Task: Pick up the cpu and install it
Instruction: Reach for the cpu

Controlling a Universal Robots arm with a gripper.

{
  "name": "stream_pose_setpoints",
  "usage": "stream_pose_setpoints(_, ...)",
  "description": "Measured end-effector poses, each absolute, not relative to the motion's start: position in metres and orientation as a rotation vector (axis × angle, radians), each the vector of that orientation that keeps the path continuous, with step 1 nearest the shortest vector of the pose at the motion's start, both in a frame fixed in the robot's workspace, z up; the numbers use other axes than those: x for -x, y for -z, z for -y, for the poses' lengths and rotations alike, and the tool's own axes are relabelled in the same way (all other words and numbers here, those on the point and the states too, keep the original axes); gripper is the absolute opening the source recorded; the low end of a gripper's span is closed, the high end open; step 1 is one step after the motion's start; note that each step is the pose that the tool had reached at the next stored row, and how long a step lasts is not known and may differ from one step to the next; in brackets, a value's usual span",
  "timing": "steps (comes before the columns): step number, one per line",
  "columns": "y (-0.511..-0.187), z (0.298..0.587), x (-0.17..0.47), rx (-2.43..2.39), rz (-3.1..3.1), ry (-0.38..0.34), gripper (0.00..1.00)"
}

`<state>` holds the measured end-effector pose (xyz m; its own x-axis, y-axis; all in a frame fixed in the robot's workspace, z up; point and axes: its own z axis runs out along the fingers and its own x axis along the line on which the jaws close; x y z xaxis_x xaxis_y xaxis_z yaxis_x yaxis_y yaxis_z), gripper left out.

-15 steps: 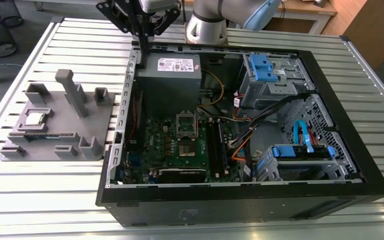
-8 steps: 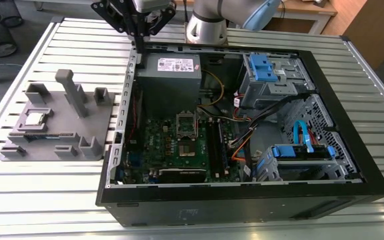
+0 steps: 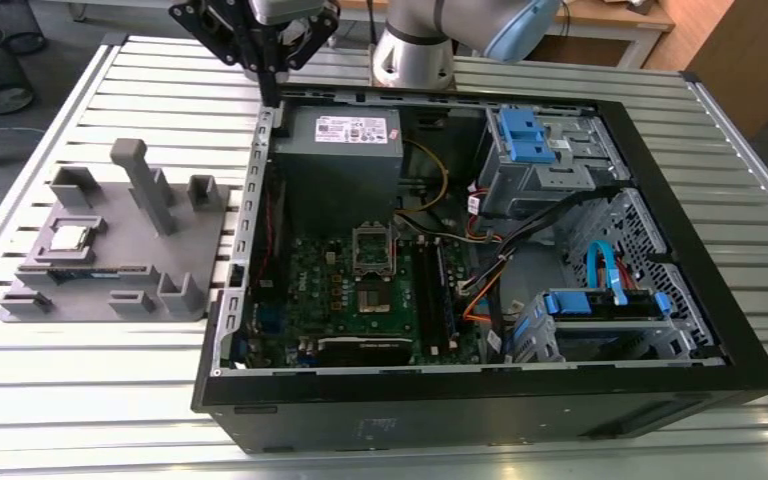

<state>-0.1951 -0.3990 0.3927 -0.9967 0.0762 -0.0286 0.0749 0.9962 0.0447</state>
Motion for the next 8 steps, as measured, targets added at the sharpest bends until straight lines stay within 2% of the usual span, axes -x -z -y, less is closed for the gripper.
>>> stream_pose_setpoints(8,-0.3927,0.3989,0.2050,-0.118,-3.106,-0.068,0.11)
